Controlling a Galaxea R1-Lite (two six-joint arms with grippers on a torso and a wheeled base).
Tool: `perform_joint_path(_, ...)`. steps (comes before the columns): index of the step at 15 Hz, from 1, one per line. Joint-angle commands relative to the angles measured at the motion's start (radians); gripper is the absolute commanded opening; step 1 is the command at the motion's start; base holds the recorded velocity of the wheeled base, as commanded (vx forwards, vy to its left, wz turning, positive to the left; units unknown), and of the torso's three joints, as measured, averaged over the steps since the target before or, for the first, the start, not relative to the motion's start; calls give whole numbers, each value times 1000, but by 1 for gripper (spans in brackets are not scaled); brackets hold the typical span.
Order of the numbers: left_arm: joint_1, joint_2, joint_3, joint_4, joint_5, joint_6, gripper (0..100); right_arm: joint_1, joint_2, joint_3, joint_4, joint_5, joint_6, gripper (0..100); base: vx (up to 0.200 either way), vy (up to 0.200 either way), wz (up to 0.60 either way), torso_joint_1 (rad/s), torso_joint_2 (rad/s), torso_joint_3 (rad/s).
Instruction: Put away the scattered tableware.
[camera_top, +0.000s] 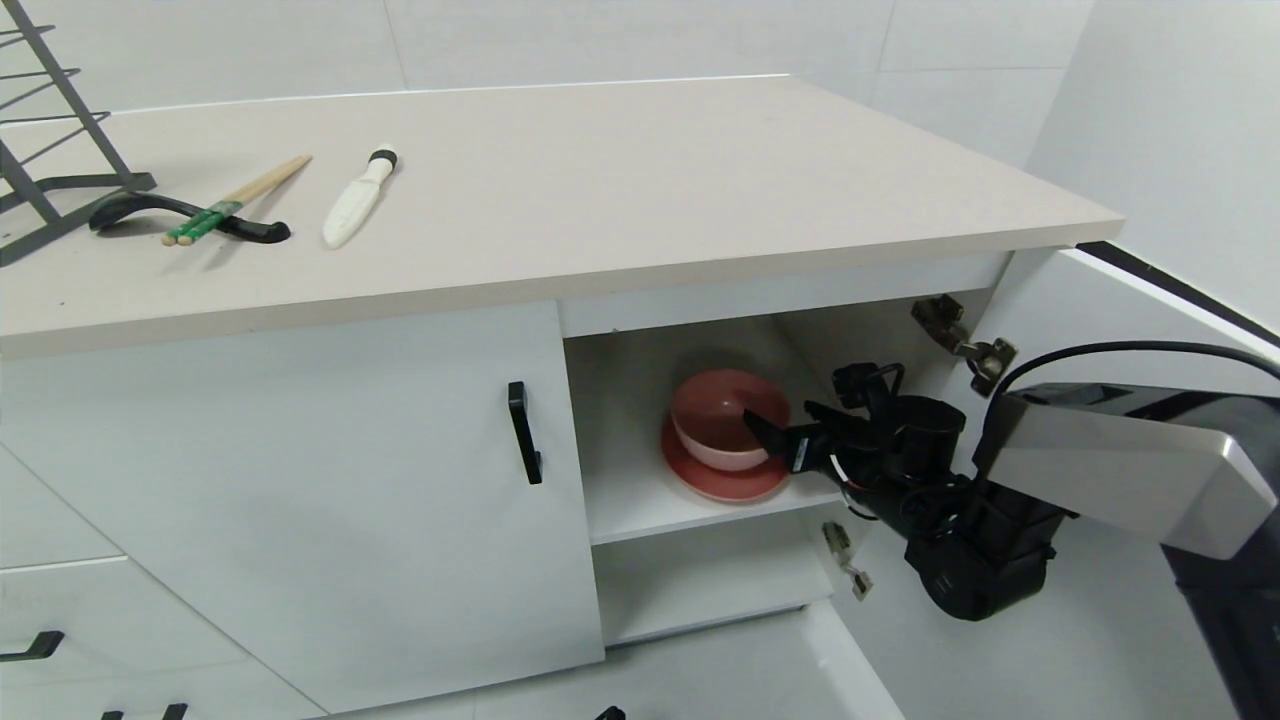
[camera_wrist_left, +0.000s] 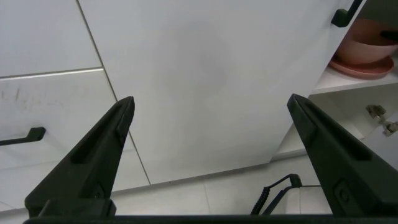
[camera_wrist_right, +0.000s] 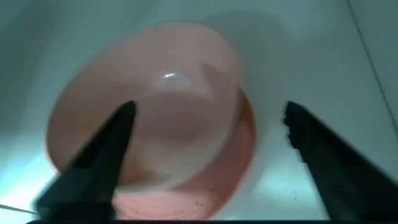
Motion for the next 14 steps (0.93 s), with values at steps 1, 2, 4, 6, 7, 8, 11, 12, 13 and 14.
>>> perform_joint_path(1, 0, 1, 0, 0, 0, -3, 100, 6, 19, -2, -69, 3, -43, 100, 0, 0, 0, 0, 0, 0)
perform_joint_path(2, 0, 1, 0, 0, 0, -3, 100, 8, 16, -1, -69, 3, -88, 100, 0, 0, 0, 0, 0, 0)
perform_joint_path(4, 0, 1, 0, 0, 0, -3, 100, 14, -25, 22, -69, -3, -180, 100, 0, 0, 0, 0, 0, 0)
perform_joint_path(6, 0, 1, 0, 0, 0, -4, 100, 72, -172, 182, -69, -7, -226, 100, 0, 0, 0, 0, 0, 0)
perform_joint_path(7, 0, 1, 0, 0, 0, -3, 100, 106, -250, 262, -69, -7, -233, 100, 0, 0, 0, 0, 0, 0)
perform_joint_path(8, 0, 1, 0, 0, 0, -3, 100, 120, -298, 306, -69, -7, -236, 100, 0, 0, 0, 0, 0, 0)
perform_joint_path(11, 0, 1, 0, 0, 0, -3, 100, 152, -556, 601, -69, -7, -316, 100, 0, 0, 0, 0, 0, 0)
perform_joint_path(12, 0, 1, 0, 0, 0, -4, 100, 152, -640, 677, -69, -7, -347, 100, 0, 0, 0, 0, 0, 0)
perform_joint_path(13, 0, 1, 0, 0, 0, -4, 100, 151, -732, 748, -69, -7, -378, 100, 0, 0, 0, 0, 0, 0)
perform_joint_path(14, 0, 1, 0, 0, 0, -4, 100, 146, -829, 817, -69, -7, -424, 100, 0, 0, 0, 0, 0, 0)
